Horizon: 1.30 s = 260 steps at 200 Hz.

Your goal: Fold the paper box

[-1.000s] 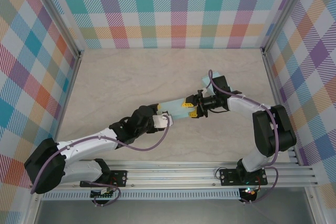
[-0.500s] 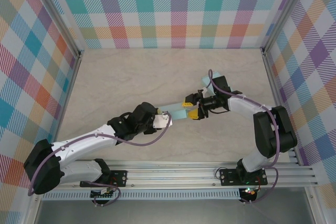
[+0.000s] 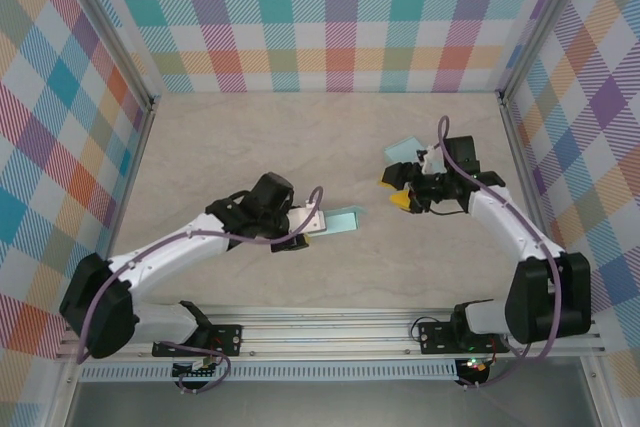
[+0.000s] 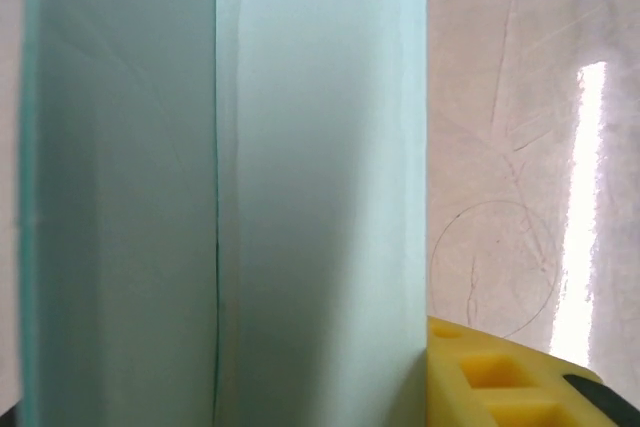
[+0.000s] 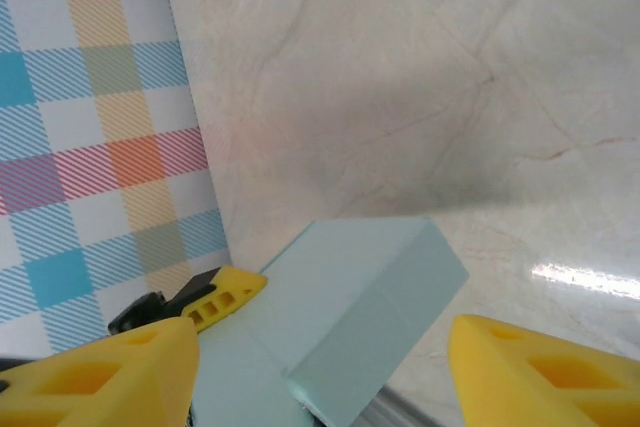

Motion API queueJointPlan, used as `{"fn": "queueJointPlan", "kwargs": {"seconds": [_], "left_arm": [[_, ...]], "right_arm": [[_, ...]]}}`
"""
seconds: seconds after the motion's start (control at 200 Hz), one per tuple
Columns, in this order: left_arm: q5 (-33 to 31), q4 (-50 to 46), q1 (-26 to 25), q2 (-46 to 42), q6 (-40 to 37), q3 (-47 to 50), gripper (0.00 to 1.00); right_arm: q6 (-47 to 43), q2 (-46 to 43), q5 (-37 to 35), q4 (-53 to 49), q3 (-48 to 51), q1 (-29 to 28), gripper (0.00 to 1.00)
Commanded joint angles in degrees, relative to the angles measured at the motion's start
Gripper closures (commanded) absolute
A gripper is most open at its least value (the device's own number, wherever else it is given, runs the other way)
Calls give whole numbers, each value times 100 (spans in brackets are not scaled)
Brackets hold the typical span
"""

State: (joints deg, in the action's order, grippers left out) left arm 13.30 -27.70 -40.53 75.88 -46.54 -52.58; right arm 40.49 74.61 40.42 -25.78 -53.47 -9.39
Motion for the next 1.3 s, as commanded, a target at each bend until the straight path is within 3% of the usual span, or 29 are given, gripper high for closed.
{"fn": "queueJointPlan", "kwargs": {"seconds": [0.0, 0.295, 0.435, 0.625, 0.7, 0.775, 0.995, 1.15, 1.295], "left_arm": [[655, -581, 171, 439, -231, -462, 74], [1088, -1274, 639, 1569, -783, -1497, 67], [1066, -1461, 643, 1872, -834, -1756, 61], [900, -1288, 643, 1918, -826, -1664, 51], [855, -1239, 643, 1922, -815, -1659, 40], [836, -1196, 643, 1884, -811, -1659, 35], [899, -1132, 643, 1439, -704, -1646, 28], [876, -1033, 634, 679, -17, -1500, 28], [7, 27, 641, -227, 1550, -785, 32]], "right_arm": [[-1016, -391, -560, -584, -185, -83, 35], [-1912, -659, -1851, -717, -50, -1001, 36], [-2098, -462, -1995, -421, -1, -1172, 36], [-2596, -122, -2477, -392, -299, -1547, 34], [-2734, 44, -2615, -430, -453, -1649, 31], [-2822, 207, -2662, -490, -594, -1726, 31], [-3032, 246, -2717, -629, -804, -1868, 30], [-3108, 17, -2824, -806, -831, -1900, 31], [-3046, -143, -3201, -1097, -848, -1957, 32]]}}
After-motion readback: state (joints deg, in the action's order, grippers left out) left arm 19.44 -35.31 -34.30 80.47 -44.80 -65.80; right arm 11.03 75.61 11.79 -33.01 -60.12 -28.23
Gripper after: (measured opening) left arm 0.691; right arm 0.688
